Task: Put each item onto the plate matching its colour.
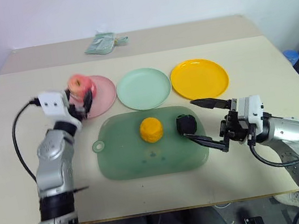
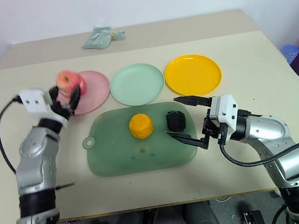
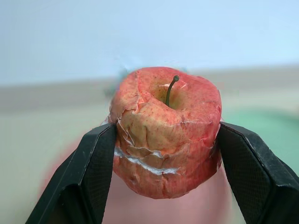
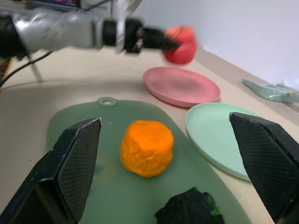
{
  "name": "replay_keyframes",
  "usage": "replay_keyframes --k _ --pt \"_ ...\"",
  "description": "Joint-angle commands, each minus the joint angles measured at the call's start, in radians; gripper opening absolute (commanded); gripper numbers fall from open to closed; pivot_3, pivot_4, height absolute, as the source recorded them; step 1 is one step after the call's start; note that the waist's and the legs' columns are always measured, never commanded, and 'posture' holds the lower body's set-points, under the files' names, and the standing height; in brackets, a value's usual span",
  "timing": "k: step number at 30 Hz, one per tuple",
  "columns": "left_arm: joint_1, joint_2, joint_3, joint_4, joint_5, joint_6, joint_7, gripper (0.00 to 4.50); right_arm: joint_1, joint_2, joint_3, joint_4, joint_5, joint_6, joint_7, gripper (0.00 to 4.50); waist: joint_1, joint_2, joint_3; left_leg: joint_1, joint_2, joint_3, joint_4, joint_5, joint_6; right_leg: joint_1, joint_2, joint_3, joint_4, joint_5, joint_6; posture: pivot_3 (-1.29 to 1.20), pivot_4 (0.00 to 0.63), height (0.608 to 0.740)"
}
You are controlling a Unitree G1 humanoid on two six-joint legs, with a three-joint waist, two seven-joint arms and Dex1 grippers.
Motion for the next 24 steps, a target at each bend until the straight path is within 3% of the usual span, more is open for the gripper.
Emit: replay_keyframes --k 1,5,11,12,15,19,24 --pt "-0.114 -0.040 -0.006 0.110 0.033 0.027 0.089 3.32 -0.024 0.013 0.003 0.000 -0.009 -0.022 -0.011 4.50 0.000 0.000 0.000 0.000 0.000 0.000 0.000 0.000 -0.001 0.000 0.000 0.000 0.000 0.000 0.000 0.00 0.150 0.740" --pt "-0.206 -0.090 -0.055 0.219 0.113 0.051 0.179 3.32 -0.035 0.019 0.007 0.011 -0.016 -0.029 -0.013 4.50 -0.001 -0.001 0.000 -0.001 0.000 0.000 0.000 0.001 -0.001 -0.001 0.000 0.000 0.000 0.000 0.000 0.00 0.150 0.740" --pt "-0.187 -0.084 -0.061 0.274 0.137 0.063 0.180 3.32 -0.026 0.018 -0.004 0.018 -0.019 -0.041 -0.019 4.50 -0.006 -0.002 0.001 -0.001 0.001 0.001 0.000 0.002 -0.003 -0.003 0.001 0.000 0.001 0.000 0.000 0.00 0.150 0.740" --pt "-0.180 -0.078 -0.055 0.265 0.130 0.069 0.169 3.59 -0.022 0.018 -0.004 0.019 -0.022 -0.045 -0.022 4.50 -0.004 -0.002 0.001 -0.001 0.001 0.001 0.000 0.002 -0.003 -0.003 0.001 0.000 0.001 0.000 0.000 0.00 0.150 0.740" --pt "-0.160 -0.060 -0.038 0.221 0.109 0.085 0.150 4.44 -0.014 0.021 -0.002 0.022 -0.029 -0.052 -0.030 4.50 -0.003 -0.003 0.002 -0.001 0.001 0.001 0.000 0.002 -0.003 -0.002 0.001 0.000 0.001 0.000 0.000 0.00 0.150 0.740" --pt "-0.125 -0.041 -0.032 0.138 0.079 0.124 0.103 4.44 -0.011 0.026 0.002 0.022 -0.035 -0.053 -0.035 4.50 -0.001 -0.003 0.002 -0.001 0.001 0.001 0.000 0.002 -0.003 -0.002 0.000 0.000 0.001 0.000 0.000 0.00 0.150 0.740" --pt "0.007 -0.001 -0.049 -0.126 -0.058 0.212 -0.092 4.44 -0.005 0.025 0.006 0.016 -0.036 -0.030 -0.049 4.50 -0.004 -0.003 0.002 -0.001 0.001 0.001 0.000 0.002 -0.003 -0.002 0.000 0.000 0.001 0.000 0.000 0.00 0.150 0.740"
